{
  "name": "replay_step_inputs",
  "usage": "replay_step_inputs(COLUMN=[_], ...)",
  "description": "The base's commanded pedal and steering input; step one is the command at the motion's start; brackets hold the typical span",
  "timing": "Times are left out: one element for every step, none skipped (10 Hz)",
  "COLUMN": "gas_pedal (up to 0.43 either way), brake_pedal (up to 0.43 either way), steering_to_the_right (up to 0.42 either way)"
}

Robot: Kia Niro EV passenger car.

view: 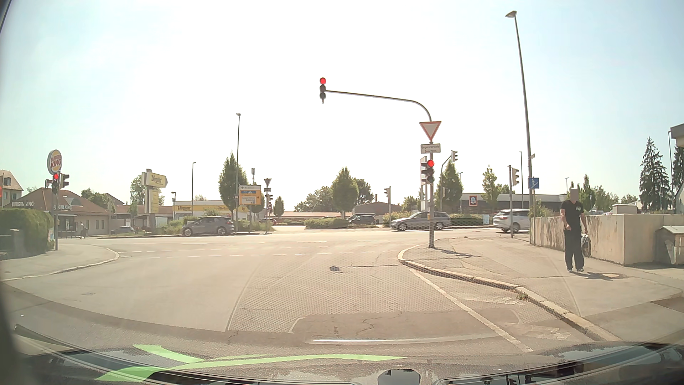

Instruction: Follow the waypoints while adhering to traffic rules and regulations

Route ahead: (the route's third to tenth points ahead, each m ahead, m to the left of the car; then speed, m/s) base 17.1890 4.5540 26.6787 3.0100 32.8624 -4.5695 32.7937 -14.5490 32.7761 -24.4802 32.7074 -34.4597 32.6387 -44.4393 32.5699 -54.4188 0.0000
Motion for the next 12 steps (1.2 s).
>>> replay_step_inputs(gas_pedal=[0.0,0.0,0.0,0.0,0.0,0.0,0.0,0.0,0.0,0.0,0.0,0.0], brake_pedal=[0.311,0.311,0.311,0.311,0.311,0.311,0.311,0.311,0.311,0.311,0.311,0.311], steering_to_the_right=[-0.019,-0.019,-0.019,-0.019,-0.019,-0.019,-0.019,-0.019,-0.019,-0.019,-0.019,-0.019])
